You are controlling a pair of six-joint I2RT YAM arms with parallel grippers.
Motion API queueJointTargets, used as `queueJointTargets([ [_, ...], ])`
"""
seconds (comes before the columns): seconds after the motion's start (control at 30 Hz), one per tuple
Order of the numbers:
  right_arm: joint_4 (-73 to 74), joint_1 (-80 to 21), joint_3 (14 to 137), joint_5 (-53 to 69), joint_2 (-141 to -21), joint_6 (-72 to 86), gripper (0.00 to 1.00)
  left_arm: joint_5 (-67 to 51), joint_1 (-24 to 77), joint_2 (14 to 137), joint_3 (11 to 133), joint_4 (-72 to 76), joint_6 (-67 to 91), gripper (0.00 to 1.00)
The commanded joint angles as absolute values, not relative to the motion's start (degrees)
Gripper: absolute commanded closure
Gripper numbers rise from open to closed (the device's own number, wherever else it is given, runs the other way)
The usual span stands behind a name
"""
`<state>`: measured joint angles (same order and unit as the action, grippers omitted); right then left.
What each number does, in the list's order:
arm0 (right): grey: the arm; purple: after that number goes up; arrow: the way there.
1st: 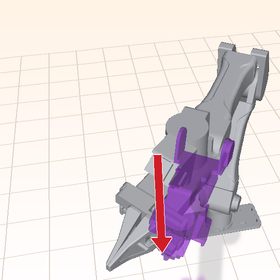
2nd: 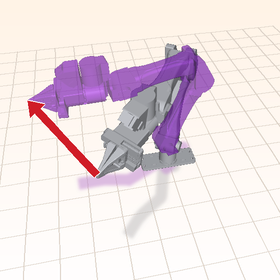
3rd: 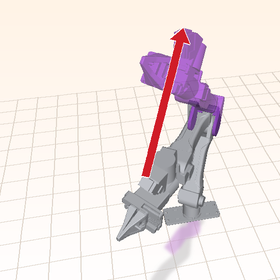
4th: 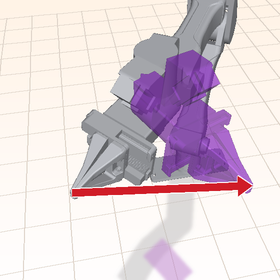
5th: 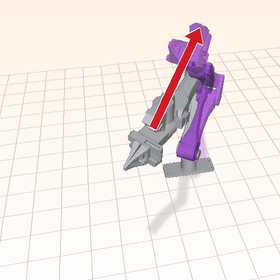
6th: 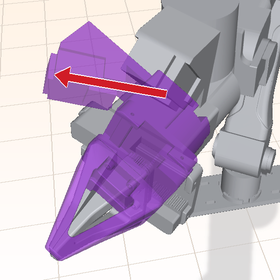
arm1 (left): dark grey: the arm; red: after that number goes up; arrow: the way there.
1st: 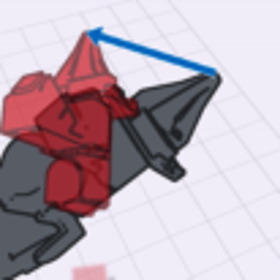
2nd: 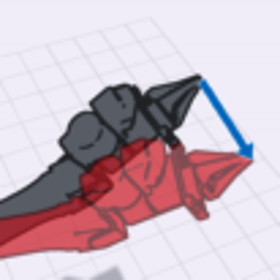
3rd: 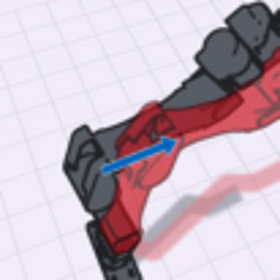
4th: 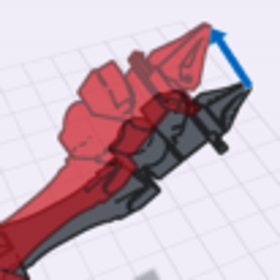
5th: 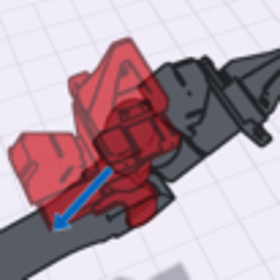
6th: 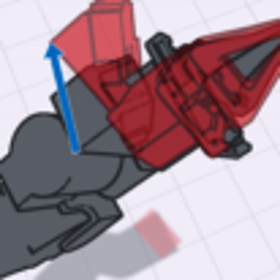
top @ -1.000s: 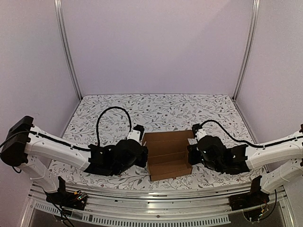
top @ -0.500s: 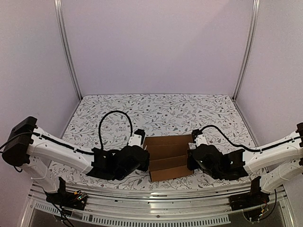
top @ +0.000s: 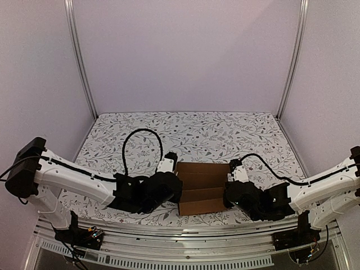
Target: Fold the paper box
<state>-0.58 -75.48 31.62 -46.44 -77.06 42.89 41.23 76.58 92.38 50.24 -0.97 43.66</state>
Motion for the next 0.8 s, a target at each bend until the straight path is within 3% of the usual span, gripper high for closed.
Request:
queueJointTargets([
  [0.0, -0.8, -78.35, 32.58, -44.57, -79.04, 43.62, 1.0, 39.85, 78.14, 93.17, 55.51, -3.37, 41.9, 1.0],
  [0.27, -0.09, -80.18, 33.91, -46.46, -80.04, 42.84, 1.0, 38.65, 77.35, 94.99, 61.02, -8.17, 40.33, 1.0],
  [0.77, -4.47, -81.38, 32.26, -46.32, -73.46, 33.17, 1.0, 40.67, 75.34, 91.7, 58.51, -10.37, 37.44, 1.0],
])
